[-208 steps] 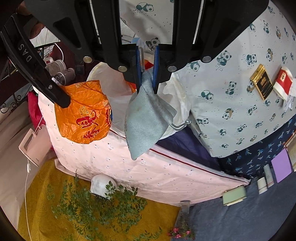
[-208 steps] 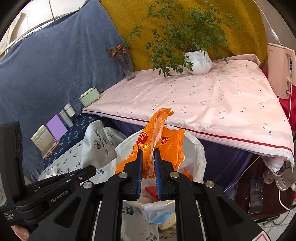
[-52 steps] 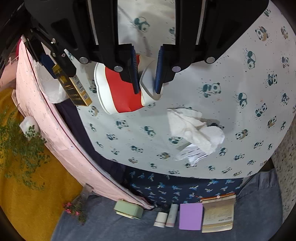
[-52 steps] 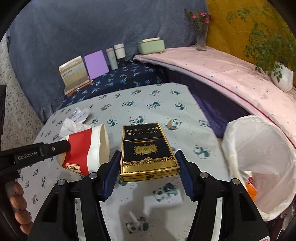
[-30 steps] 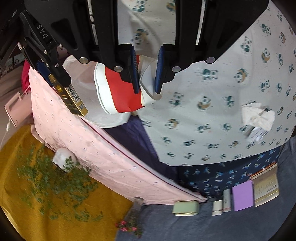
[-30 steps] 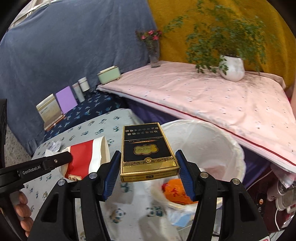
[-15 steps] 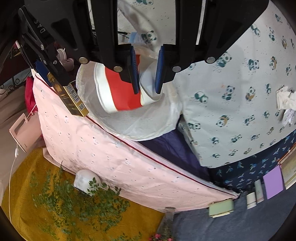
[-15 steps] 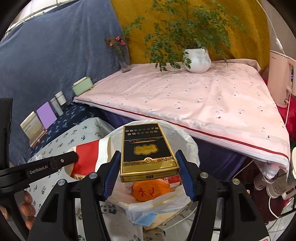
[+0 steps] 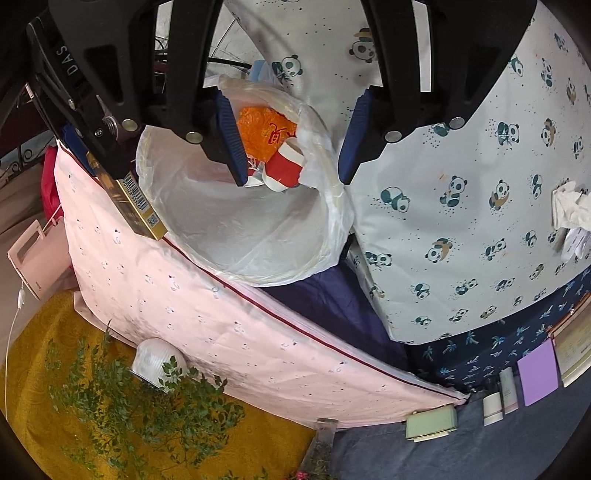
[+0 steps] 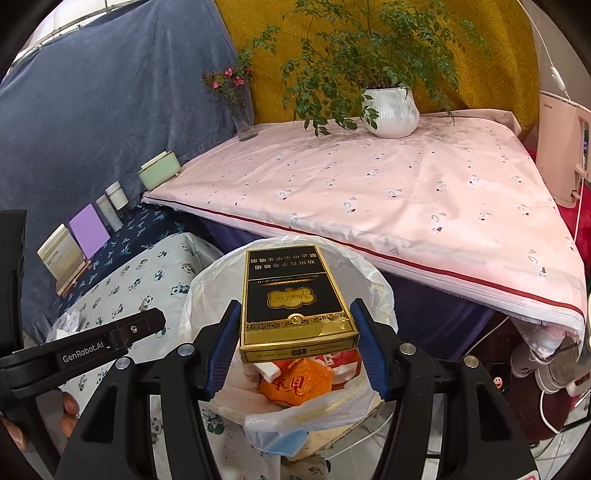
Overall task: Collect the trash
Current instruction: 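Carry the gold box and paper cup over the bin and open both tools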
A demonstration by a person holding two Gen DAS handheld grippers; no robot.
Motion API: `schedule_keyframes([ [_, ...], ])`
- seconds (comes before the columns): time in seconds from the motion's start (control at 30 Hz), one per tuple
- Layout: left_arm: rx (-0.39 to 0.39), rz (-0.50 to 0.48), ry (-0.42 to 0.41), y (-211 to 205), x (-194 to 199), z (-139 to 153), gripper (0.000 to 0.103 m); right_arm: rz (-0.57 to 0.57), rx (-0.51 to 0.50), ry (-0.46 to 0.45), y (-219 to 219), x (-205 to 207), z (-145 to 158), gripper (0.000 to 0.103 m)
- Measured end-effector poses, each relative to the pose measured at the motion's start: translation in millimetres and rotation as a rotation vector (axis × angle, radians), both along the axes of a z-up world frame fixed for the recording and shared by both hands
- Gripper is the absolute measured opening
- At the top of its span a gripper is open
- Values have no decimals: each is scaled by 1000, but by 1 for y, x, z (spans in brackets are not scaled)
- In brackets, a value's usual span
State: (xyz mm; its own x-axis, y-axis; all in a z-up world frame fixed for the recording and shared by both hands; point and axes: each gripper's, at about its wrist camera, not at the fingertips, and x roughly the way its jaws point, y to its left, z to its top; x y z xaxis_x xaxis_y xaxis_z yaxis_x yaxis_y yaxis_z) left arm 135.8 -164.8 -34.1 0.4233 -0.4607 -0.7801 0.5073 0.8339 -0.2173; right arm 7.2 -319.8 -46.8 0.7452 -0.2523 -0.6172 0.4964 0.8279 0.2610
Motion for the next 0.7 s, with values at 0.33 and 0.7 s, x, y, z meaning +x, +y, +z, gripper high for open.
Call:
schedule_keyframes([
  [0.33, -5, 46, -8, 21, 7, 2, 56, 31, -13, 9, 15, 18, 1, 58],
  [0.7, -6, 109, -16, 50, 17, 1, 67, 59, -35, 5, 34, 35, 6, 60],
])
